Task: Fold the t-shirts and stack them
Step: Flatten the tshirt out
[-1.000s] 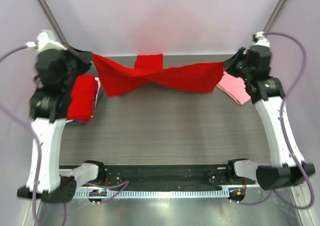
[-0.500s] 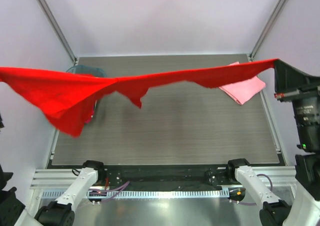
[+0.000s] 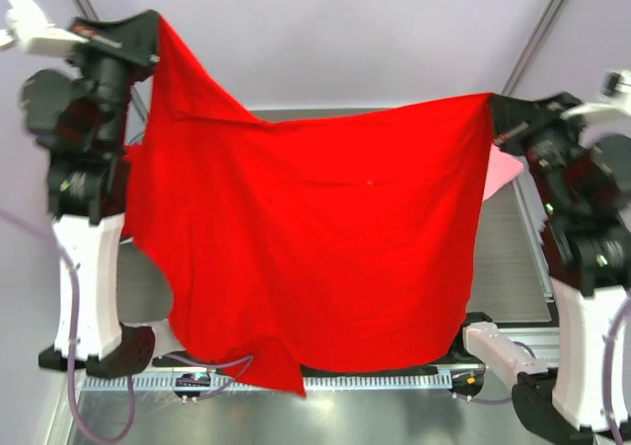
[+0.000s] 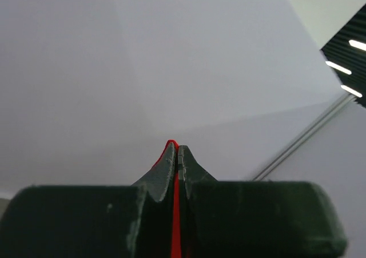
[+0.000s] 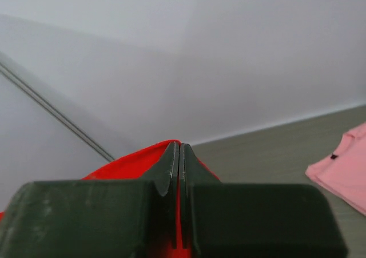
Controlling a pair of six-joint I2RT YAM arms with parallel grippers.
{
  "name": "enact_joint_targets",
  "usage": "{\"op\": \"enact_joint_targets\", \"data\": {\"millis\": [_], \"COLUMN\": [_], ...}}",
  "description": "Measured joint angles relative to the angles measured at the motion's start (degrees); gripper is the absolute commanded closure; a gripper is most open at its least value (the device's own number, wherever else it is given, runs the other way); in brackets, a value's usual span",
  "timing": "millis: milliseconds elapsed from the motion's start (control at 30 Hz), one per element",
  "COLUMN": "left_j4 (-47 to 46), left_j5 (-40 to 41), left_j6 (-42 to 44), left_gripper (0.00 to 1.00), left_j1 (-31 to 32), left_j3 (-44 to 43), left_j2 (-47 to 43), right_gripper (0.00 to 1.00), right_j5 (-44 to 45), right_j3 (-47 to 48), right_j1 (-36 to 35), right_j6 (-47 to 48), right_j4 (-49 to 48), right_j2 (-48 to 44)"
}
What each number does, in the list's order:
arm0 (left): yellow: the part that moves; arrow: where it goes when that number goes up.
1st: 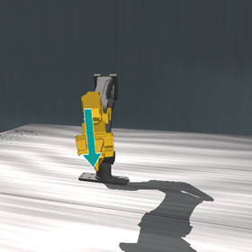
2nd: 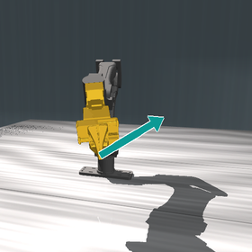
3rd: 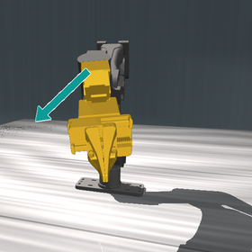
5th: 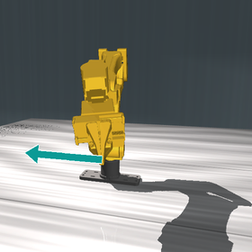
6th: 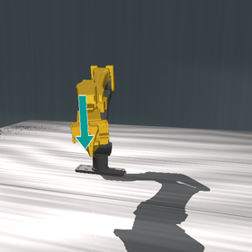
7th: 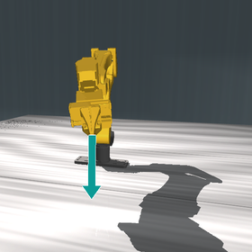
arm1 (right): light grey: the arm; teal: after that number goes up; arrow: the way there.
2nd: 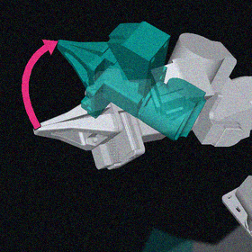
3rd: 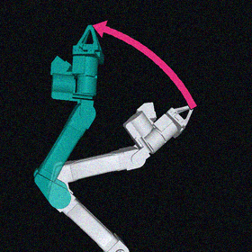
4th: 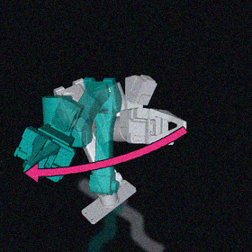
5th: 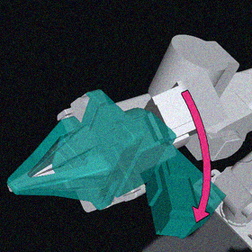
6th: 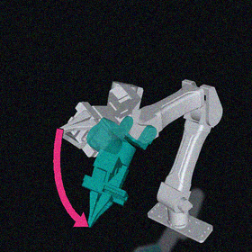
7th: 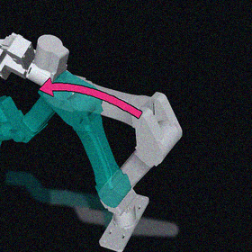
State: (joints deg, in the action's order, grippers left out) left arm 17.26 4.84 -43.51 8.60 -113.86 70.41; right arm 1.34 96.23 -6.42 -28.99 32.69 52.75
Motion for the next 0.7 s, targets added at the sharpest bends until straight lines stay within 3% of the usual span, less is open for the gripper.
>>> {"op": "enact_joint_targets", "data": {"millis": [133,300,367,600,700], "left_j4": [-2.69,-7.13,-9.86,-18.29,-22.91], "left_j5": [0.11,0.00,0.09,0.35,0.11], "left_j6": [0.04,0.28,0.20,-0.81,-1.14], "left_gripper": [1.00,1.00,1.00,1.00,1.00], "left_j1": [0.00,0.00,0.00,-0.20,-1.42], "left_j3": [6.12,3.52,0.96,-23.61,-25.79], "left_j2": [5.77,13.57,16.02,28.04,29.90], "right_gripper": [0.99,0.99,0.99,0.99,0.99], "right_j5": [0.02,-0.39,-1.92,-7.19,-9.46], "right_j3": [-4.68,-5.38,-1.60,22.62,28.26], "right_j1": [0.00,0.04,0.61,4.20,4.94], "right_j6": [-0.57,-1.57,-2.25,-6.16,-7.80], "right_j4": [-0.96,-2.27,-1.36,-2.49,-4.87], "right_j2": [7.23,19.63,25.73,41.94,44.68]}}
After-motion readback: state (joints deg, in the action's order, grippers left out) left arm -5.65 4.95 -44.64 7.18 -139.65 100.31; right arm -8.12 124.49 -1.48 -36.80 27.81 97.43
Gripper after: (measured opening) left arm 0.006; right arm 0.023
